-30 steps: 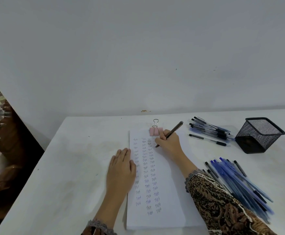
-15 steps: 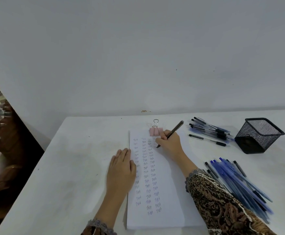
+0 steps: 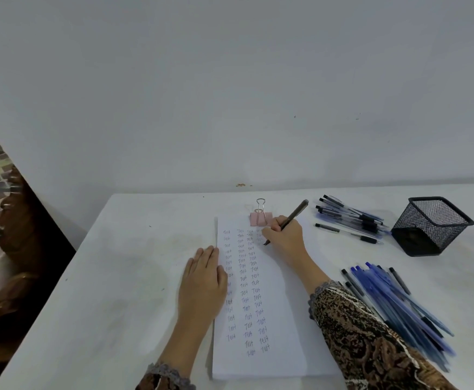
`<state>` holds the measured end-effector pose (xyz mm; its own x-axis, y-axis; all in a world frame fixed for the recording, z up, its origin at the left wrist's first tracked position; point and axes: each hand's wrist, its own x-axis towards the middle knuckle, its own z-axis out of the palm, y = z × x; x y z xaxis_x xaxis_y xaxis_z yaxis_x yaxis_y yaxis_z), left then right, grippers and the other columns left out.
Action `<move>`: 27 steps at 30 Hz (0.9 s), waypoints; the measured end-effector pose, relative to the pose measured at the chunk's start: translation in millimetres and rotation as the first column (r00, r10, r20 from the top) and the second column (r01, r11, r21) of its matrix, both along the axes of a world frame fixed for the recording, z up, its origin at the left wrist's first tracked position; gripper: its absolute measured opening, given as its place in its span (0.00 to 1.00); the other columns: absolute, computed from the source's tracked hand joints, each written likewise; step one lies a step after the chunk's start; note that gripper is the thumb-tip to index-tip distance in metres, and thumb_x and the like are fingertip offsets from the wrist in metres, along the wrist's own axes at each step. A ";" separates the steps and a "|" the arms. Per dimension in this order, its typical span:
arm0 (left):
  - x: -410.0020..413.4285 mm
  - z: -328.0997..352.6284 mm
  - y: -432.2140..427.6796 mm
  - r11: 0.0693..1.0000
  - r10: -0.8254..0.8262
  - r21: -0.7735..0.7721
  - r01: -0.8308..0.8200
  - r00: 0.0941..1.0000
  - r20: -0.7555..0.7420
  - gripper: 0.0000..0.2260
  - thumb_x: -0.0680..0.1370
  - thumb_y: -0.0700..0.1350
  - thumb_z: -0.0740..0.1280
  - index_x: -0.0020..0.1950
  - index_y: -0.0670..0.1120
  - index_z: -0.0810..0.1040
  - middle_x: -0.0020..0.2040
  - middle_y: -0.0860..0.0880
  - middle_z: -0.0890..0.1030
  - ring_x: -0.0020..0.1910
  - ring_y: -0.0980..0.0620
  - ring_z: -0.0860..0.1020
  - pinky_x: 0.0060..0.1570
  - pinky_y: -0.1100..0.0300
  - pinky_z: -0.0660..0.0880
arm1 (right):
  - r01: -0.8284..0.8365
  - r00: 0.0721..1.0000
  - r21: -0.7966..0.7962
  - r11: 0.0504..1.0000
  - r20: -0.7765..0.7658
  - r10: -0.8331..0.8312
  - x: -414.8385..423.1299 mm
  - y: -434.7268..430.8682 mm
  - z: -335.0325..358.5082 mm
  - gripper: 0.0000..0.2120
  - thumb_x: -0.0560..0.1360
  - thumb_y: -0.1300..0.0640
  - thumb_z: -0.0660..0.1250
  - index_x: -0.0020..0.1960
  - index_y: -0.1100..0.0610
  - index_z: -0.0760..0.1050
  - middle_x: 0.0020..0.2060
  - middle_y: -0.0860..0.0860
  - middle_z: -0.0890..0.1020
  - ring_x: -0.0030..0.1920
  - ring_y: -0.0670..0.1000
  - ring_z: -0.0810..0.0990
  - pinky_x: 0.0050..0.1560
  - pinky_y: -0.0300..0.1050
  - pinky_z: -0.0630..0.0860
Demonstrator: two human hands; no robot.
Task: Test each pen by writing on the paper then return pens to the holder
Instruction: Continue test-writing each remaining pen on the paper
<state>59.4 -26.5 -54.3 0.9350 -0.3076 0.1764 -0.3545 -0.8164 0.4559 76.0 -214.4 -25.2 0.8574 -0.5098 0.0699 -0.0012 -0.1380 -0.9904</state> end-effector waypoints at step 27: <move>0.7 -2.7 -0.1 1.000 0.009 -0.018 -0.009 1.000 0.022 0.21 0.81 0.46 0.51 0.75 0.46 0.58 0.75 0.51 0.60 0.75 0.54 0.53 0.73 0.62 0.46 | -0.180 0.887 0.928 0.327 0.296 -0.354 -13.0 -31.6 -5.7 0.08 0.81 0.57 0.55 0.46 0.54 0.71 0.26 0.49 0.77 0.27 0.47 0.79 0.34 0.40 0.80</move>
